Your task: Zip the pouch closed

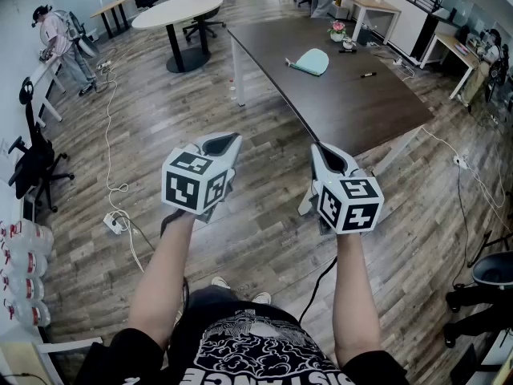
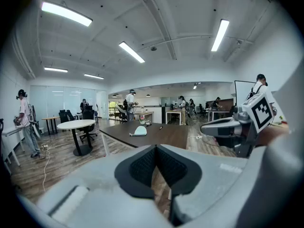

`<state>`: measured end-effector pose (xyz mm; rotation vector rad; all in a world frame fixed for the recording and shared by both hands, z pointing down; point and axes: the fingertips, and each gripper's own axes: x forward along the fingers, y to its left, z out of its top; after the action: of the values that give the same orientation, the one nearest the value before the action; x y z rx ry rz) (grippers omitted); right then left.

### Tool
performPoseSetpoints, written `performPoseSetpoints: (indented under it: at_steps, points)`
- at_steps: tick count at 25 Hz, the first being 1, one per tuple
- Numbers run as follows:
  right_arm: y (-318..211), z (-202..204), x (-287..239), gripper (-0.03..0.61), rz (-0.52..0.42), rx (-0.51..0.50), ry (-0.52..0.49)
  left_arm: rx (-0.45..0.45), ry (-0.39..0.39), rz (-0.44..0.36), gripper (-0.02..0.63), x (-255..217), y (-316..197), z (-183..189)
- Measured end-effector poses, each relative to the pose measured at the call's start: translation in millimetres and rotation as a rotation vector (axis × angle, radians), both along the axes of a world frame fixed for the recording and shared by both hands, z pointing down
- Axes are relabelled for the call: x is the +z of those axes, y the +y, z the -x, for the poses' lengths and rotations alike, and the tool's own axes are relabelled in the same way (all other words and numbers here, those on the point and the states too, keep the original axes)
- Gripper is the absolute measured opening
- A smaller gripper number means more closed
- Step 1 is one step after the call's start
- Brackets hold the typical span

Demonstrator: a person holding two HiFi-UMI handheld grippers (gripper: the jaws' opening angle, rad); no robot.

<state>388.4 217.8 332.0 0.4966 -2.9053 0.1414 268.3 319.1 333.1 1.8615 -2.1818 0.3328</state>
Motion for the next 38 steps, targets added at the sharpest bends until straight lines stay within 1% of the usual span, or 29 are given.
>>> performPoseSetpoints:
  at_steps: [8,14,18,21,24,26,32,35,38]
  points:
    - [-4.5,1.2,5.8,0.000,0.014,0.005,0.006,0.000,0.006,0.009,0.000,4.9,-5.7,4.8]
    - [-13.5,21.3,9.9,0.012,0.018,0.012,0.021,0.001,0.021,-0.001,0.000,6.3,-17.6,29.6]
    - [-24.6,38.1,11.6,0.025,0.022,0.031,0.030,0.016,0.037,-0.002,0.058,9.0,-30.9,49.8]
    - [-34.0,55.6,13.5,0.031,0.028,0.048,0.033,0.032,0.043,-0.005,0.063,10.7,-42.5,69.9]
    - [-41.1,75.3,14.0,0.037,0.034,0.068,0.040,0.048,0.055,-0.005,0.082,12.3,-51.7,93.1]
    - [-45.9,87.3,13.0,0.046,0.038,0.085,0.044,0.063,0.067,-0.006,0.117,12.3,-57.9,107.7]
    - [-62.6,122.7,9.0,0.100,0.048,0.148,0.059,0.117,0.096,0.013,0.192,13.9,-80.6,151.3]
    - [-68.2,141.1,7.6,0.118,0.054,0.175,0.068,0.141,0.111,0.011,0.195,12.7,-89.4,174.4]
    - [-76.2,154.3,6.7,0.142,0.063,0.212,0.063,0.163,0.125,0.020,0.246,14.9,-99.2,193.7]
